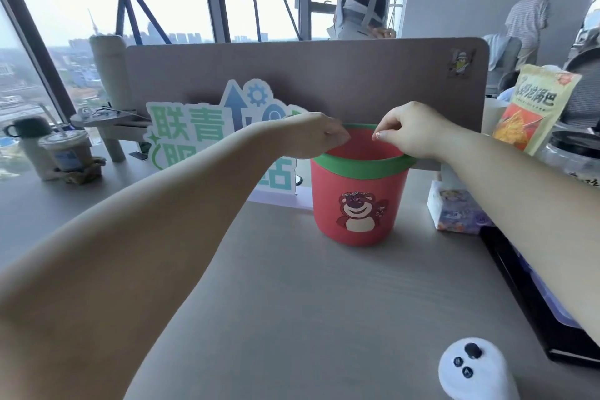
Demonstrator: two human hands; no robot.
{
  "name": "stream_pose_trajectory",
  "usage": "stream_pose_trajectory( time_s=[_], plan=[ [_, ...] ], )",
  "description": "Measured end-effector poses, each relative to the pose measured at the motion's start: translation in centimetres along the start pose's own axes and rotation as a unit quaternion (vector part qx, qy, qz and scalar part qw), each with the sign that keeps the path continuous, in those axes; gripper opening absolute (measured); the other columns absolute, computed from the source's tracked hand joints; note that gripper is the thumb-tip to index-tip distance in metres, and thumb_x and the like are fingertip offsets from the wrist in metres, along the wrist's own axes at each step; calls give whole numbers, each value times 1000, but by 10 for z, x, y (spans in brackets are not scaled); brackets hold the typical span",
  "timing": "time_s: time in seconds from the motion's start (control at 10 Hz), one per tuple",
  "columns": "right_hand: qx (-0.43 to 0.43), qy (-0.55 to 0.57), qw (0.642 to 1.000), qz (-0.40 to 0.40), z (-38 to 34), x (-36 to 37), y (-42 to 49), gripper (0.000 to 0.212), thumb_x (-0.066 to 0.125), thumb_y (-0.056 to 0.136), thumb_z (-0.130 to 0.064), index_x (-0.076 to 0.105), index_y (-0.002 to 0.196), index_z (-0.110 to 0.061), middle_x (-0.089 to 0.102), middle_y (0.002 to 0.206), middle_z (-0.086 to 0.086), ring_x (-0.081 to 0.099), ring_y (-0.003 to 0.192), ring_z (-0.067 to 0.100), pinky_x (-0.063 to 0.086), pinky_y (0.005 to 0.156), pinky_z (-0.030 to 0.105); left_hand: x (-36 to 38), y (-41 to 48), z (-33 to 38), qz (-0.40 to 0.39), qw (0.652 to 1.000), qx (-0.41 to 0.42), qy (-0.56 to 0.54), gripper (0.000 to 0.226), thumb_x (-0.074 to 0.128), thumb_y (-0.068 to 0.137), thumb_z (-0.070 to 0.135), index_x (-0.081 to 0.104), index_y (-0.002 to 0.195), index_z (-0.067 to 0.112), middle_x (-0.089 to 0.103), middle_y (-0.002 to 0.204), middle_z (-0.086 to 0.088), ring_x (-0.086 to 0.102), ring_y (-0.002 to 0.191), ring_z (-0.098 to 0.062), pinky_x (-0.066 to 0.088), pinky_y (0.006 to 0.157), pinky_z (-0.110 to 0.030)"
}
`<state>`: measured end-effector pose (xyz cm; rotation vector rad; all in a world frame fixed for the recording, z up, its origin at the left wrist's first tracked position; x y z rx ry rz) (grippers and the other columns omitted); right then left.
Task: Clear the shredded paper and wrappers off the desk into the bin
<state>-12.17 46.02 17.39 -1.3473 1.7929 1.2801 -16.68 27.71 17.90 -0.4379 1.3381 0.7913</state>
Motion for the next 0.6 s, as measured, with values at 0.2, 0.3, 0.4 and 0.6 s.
stream_pose_trajectory(
  time_s=[0.2,0.3,0.4,0.6],
  plan=[
    [19,10,1000,5,-2,-2,-3,15,69,79,-31,68,80,-17,64,83,0,57,79,19,39,69,27,5,1,-8,100,995,-18,-24,20,57,87,35,71,96,23,69,102,4,63,92,-19,53,86,-37],
    [21,17,1000,8,-2,-1,-6,14,69,80,-32,66,79,-18,63,83,1,56,77,19,39,69,27,6,1,-9,134,990,-19,-42,16,63,83,33,70,89,21,70,99,5,64,92,-17,54,86,-36],
    [13,16,1000,16,0,-1,-5,15,67,82,-31,67,83,-16,64,84,2,56,79,19,39,70,27,6,2,-8,124,990,-24,-61,13,63,84,27,70,91,18,70,101,4,64,94,-17,54,87,-36],
    [16,52,998,28,-1,-4,-7,15,61,85,-28,69,88,-16,66,83,3,58,79,20,42,72,27,6,1,0,117,991,-22,-56,23,52,91,27,70,104,22,68,108,2,63,99,-19,52,90,-35]
  ],
)
Point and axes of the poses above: each hand's wrist, its own y-axis towards the middle knuckle, its own x-axis out of the palm, z = x × y, the point moved 1 cm from there along y, towards the middle knuckle
